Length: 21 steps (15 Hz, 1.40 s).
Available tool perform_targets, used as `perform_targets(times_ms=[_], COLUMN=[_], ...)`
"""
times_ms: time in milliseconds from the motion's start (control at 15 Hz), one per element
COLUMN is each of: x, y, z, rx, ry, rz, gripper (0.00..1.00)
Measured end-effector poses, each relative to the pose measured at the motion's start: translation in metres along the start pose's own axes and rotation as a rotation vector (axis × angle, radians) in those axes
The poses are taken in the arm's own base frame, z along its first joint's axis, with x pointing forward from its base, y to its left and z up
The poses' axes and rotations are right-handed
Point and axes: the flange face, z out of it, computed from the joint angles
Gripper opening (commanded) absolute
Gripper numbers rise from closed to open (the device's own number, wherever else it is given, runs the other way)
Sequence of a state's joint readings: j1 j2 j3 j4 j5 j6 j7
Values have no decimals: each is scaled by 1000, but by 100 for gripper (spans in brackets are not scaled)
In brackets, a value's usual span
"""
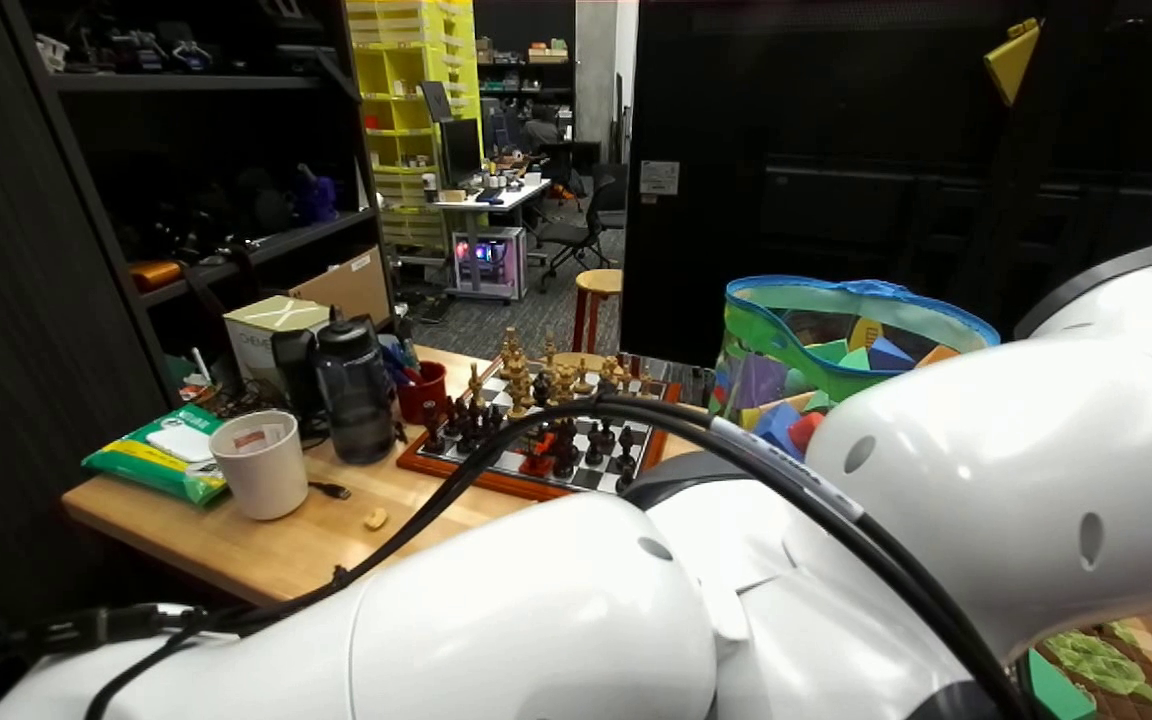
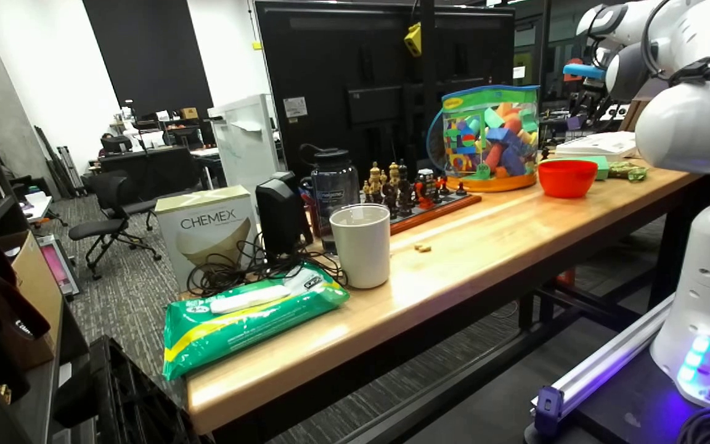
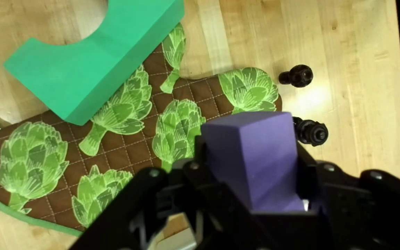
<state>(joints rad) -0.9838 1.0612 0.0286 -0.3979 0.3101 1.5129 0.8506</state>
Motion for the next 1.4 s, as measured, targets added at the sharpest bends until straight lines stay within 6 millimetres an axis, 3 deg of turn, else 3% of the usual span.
perform_targets(times_ms=[933, 1400], x=[4, 9], y=[13, 21], z=[64, 85], rx=[-146, -190], ry=[-64, -90], rz=[78, 119], gripper=[30, 30])
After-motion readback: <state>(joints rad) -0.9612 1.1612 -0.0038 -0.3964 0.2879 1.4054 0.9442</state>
